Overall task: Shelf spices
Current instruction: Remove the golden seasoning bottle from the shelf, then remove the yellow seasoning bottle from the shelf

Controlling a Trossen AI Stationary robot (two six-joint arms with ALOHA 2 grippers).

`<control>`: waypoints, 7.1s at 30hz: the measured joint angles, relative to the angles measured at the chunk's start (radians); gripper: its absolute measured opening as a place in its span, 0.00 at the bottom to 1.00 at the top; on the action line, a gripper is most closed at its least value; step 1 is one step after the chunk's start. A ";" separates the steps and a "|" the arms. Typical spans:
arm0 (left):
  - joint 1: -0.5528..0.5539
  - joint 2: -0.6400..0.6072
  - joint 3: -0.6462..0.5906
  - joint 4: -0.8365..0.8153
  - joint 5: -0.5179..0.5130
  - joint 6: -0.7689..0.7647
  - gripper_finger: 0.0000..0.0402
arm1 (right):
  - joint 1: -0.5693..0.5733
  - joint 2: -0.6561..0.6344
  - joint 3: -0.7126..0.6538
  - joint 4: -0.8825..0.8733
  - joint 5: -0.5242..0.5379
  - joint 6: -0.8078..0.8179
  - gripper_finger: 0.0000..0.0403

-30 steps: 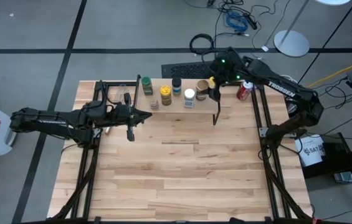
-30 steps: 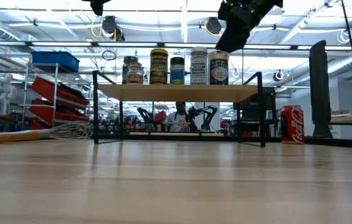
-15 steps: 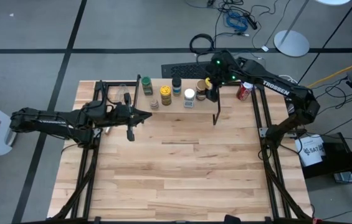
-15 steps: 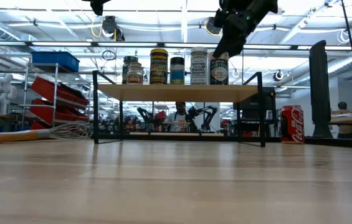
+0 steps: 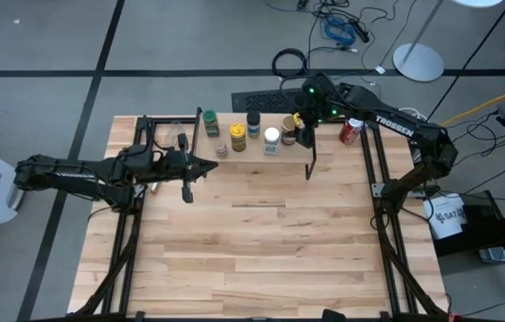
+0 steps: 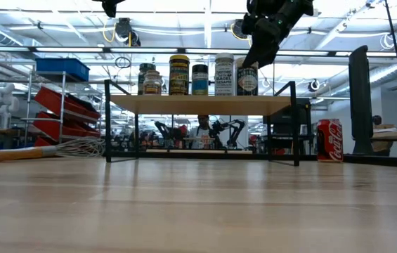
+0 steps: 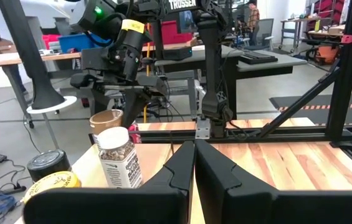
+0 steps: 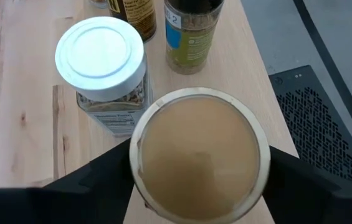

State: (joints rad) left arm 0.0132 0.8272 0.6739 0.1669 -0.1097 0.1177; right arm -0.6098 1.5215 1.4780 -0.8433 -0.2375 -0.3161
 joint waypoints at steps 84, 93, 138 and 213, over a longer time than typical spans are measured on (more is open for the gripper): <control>-0.054 0.000 0.000 0.008 0.000 -0.007 0.06 | 0.749 -0.520 -0.779 0.138 0.352 0.845 0.67; -0.054 0.000 0.000 0.008 0.000 -0.007 0.06 | 0.821 -0.518 -0.803 0.138 0.424 0.877 0.67; -0.055 0.000 0.000 0.008 0.000 -0.037 0.06 | 1.019 -0.442 -0.843 0.157 0.650 1.060 0.72; 0.347 0.360 0.427 -0.400 0.071 0.196 0.85 | 1.018 -0.509 -0.415 0.060 0.678 0.748 0.82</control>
State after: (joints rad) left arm 0.3597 1.1876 1.1007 -0.2334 -0.0386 0.3135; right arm 0.4084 1.0122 1.0630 -0.7830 0.4400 0.4324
